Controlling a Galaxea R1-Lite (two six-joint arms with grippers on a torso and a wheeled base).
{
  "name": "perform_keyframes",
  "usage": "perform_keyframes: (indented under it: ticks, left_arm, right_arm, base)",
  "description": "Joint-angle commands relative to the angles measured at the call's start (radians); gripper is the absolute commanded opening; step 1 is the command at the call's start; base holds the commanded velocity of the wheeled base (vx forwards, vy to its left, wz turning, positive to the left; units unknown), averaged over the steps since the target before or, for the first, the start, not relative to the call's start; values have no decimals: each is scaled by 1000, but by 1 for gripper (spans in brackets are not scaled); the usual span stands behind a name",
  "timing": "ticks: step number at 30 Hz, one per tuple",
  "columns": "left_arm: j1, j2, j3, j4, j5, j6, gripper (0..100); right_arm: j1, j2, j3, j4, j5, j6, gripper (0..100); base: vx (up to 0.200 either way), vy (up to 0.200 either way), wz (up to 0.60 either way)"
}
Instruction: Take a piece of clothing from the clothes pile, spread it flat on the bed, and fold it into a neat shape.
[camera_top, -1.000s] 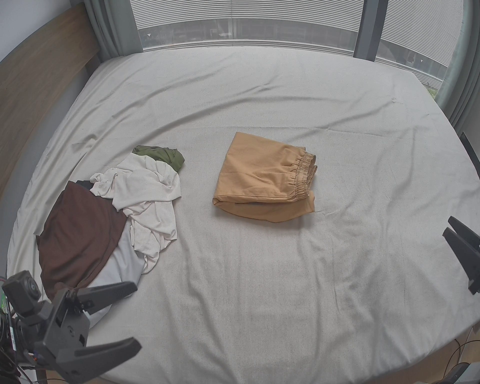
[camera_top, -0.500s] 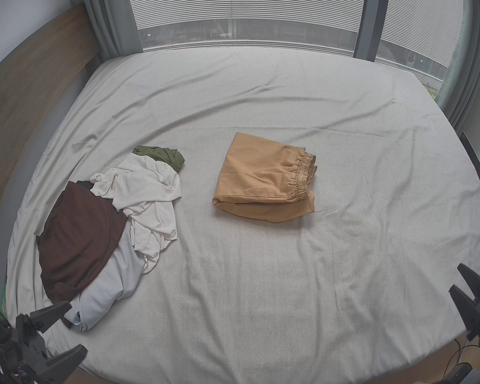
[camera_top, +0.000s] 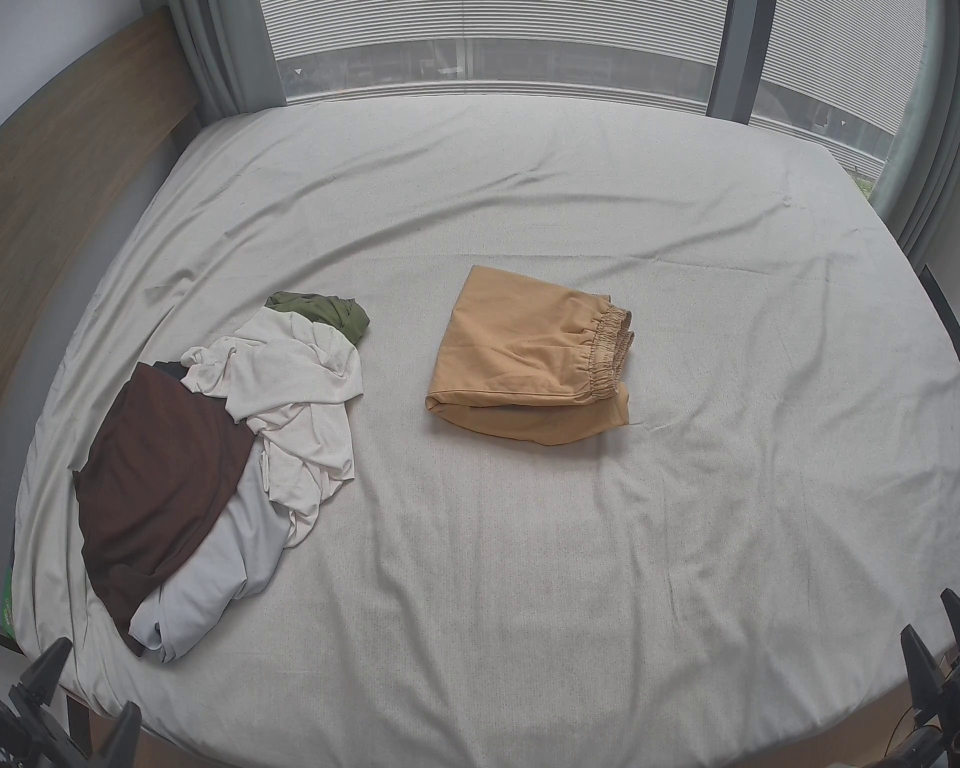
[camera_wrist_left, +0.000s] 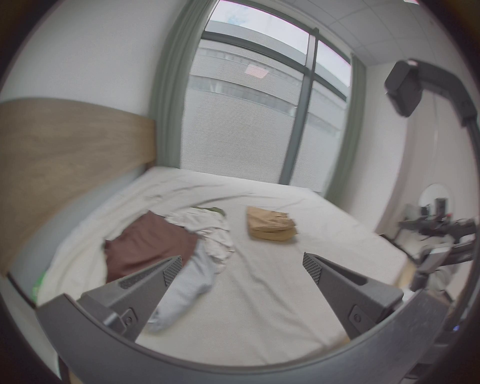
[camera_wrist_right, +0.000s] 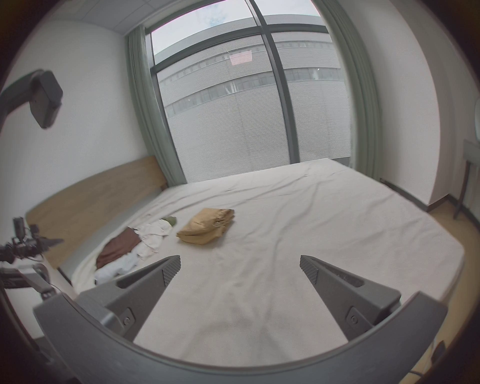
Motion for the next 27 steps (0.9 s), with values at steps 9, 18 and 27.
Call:
perform_keyframes:
  ticks: [9, 18, 27]
  left_arm:
    - [29, -59, 18, 99, 185, 74, 100]
    - [26, -64, 18, 100, 185, 74, 100]
    - [23, -64, 18, 99, 180, 76, 100]
  right_arm:
    - [-84, -133, 18, 66, -88, -79, 100]
    - [-87, -135, 18, 58, 9, -117, 100]
    - [-84, -130, -4, 190, -5, -140, 100]
  base:
    - [0, 0, 0]
    - [0, 0, 0]
    - [0, 0, 0]
